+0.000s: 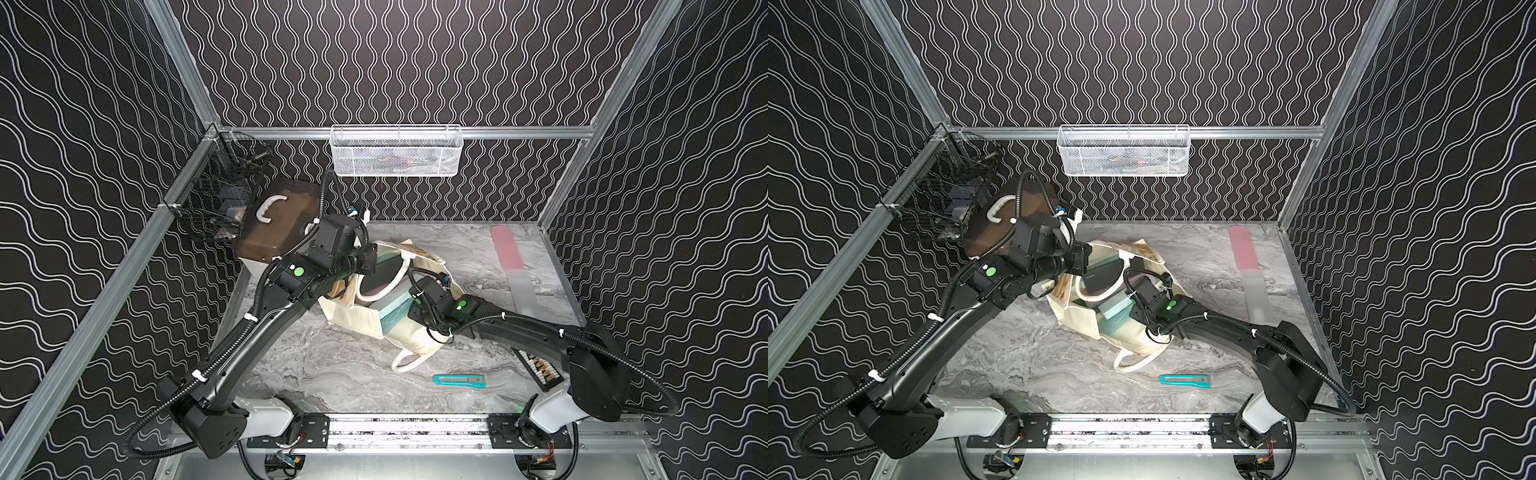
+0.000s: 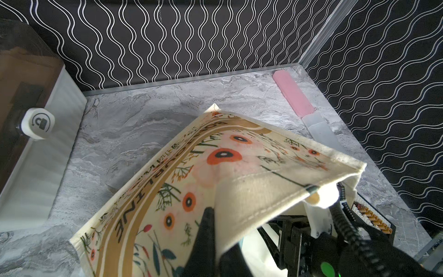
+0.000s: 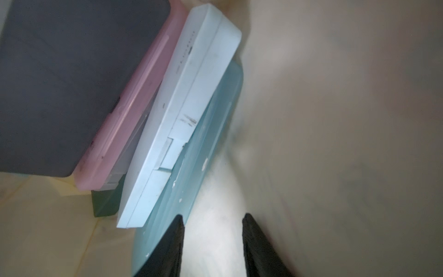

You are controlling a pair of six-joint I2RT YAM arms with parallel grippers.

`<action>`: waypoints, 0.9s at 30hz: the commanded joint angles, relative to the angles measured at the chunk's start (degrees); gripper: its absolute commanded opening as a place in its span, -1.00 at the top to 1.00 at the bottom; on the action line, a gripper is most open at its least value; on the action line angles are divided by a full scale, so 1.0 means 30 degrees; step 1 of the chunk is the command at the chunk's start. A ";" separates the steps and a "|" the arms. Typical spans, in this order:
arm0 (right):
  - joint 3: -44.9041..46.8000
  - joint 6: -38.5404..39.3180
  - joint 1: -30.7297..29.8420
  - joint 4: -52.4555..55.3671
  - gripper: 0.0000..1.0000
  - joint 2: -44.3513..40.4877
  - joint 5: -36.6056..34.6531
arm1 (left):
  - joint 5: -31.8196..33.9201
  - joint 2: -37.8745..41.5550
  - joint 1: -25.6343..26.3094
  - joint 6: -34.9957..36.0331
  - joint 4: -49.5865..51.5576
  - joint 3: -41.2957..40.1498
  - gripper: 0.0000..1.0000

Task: Take out the pencil case from the canvas bag
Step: Pick up the pencil case from the canvas bag.

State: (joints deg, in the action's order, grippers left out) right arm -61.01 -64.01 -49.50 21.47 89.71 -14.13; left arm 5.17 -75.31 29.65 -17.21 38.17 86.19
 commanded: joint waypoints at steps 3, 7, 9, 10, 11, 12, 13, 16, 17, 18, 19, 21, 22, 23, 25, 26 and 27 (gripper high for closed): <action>0.0393 -0.2303 0.0432 -0.1570 0.13 0.0268 0.1141 | 0.0093 0.0438 0.0089 -0.0675 -0.1295 -0.0103 1.00; 0.0865 -0.2758 0.0648 -0.2964 0.10 0.0251 0.1773 | 0.0037 0.0549 0.0146 -0.0667 -0.1255 -0.0144 1.00; 0.1121 -0.2891 0.0729 -0.3654 0.10 0.0213 0.1892 | 0.0010 0.0581 0.0189 -0.0674 -0.1205 -0.0200 1.00; 0.1197 -0.2907 0.0815 -0.3980 0.10 0.0235 0.2055 | -0.0016 0.0578 0.0172 -0.0634 -0.1211 -0.0185 1.00; 0.1235 -0.2936 0.0879 -0.4179 0.10 0.0293 0.2198 | -0.0049 0.0586 0.0168 -0.0664 -0.1254 -0.0253 1.00; 0.1209 -0.2979 0.0911 -0.4263 0.10 0.0379 0.2285 | -0.0075 0.0570 0.0203 -0.0650 -0.1263 -0.0242 1.00; 0.1156 -0.2964 0.0967 -0.4330 0.10 0.0494 0.2401 | -0.0104 0.0580 0.0221 -0.0634 -0.1218 -0.0237 1.00; 0.1189 -0.3031 0.1088 -0.4820 0.10 0.0819 0.2855 | -0.0171 0.0507 0.0235 -0.0648 -0.1218 -0.0204 1.00; 0.1163 -0.3066 0.1136 -0.4872 0.10 0.0958 0.2947 | -0.0185 0.0487 0.0226 -0.0649 -0.1219 -0.0165 1.00; 0.1095 -0.3123 0.1161 -0.4797 0.10 0.1086 0.3013 | -0.0199 0.0490 0.0248 -0.0613 -0.1215 -0.0147 1.00; 0.1019 -0.3076 0.1198 -0.4798 0.10 0.1254 0.3103 | -0.0222 0.0491 0.0243 -0.0629 -0.1211 -0.0144 1.00; 0.0889 -0.3154 0.1262 -0.4705 0.11 0.1510 0.3275 | -0.0258 0.0442 0.0270 -0.0648 -0.1213 -0.0127 1.00; 0.0885 -0.3149 0.1291 -0.4791 0.11 0.1653 0.3399 | -0.0284 0.0463 0.0289 -0.0642 -0.1213 -0.0101 1.00; 0.0913 -0.3211 0.1321 -0.5004 0.12 0.1788 0.3512 | -0.0309 0.0438 0.0284 -0.0641 -0.1237 -0.0090 1.00; 0.1023 -0.3292 0.1366 -0.5362 0.13 0.1988 0.3752 | -0.0288 0.0408 0.0313 -0.0636 -0.1186 -0.0066 1.00; 0.1059 -0.3327 0.1403 -0.5525 0.15 0.2097 0.3851 | -0.0260 0.0387 0.0353 -0.0621 -0.1196 -0.0079 1.00; 0.1082 -0.3359 0.1410 -0.5610 0.18 0.2166 0.3896 | -0.0233 0.0376 0.0364 -0.0605 -0.1172 -0.0062 1.00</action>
State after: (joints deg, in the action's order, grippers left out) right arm -57.89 -72.42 -45.47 6.98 95.64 -3.40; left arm 4.64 -74.35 30.46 -18.26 38.24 85.43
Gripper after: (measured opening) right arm 0.420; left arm 0.070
